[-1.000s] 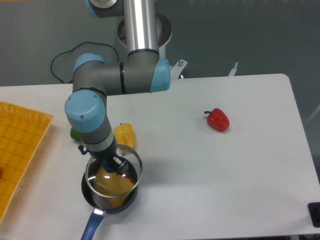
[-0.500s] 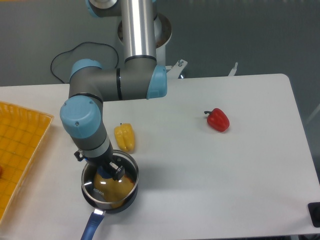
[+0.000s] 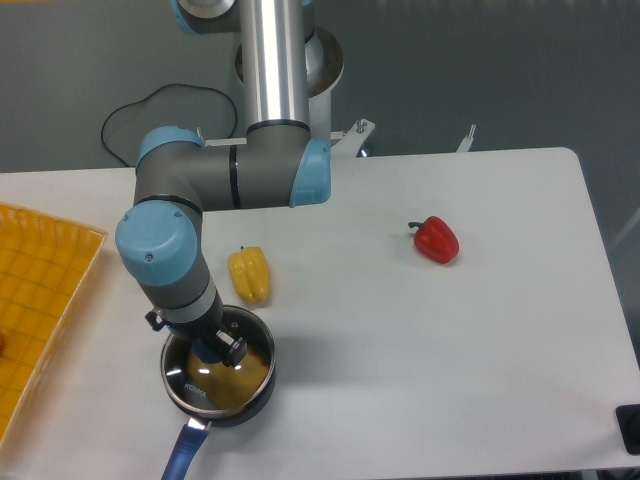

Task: Close the pot lid
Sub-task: 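Lower the glass lid onto the saucepan rim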

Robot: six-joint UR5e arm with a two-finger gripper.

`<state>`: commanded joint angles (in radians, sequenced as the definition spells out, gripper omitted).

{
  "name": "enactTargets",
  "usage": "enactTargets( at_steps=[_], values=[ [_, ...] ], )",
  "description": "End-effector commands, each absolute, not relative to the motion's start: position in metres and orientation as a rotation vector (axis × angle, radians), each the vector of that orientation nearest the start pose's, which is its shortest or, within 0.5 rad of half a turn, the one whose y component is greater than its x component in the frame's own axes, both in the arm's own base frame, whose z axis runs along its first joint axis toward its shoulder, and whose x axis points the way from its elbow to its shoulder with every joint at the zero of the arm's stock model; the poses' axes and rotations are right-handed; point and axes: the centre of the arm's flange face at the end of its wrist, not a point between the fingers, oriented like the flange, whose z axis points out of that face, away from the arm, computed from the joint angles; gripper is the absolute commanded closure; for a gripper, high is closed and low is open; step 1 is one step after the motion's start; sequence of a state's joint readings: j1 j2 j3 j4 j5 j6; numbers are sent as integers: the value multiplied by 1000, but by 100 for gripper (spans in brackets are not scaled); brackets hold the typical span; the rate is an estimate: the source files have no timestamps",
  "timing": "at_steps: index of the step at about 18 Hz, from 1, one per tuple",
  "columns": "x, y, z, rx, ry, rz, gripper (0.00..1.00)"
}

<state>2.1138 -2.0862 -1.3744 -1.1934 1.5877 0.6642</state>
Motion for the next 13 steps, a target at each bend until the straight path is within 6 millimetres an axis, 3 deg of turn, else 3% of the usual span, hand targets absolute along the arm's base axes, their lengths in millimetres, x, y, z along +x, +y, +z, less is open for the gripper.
enactTargets(
  at_steps=[13],
  values=[
    [-237, 658, 307, -3109, 200, 65, 55]
  ],
)
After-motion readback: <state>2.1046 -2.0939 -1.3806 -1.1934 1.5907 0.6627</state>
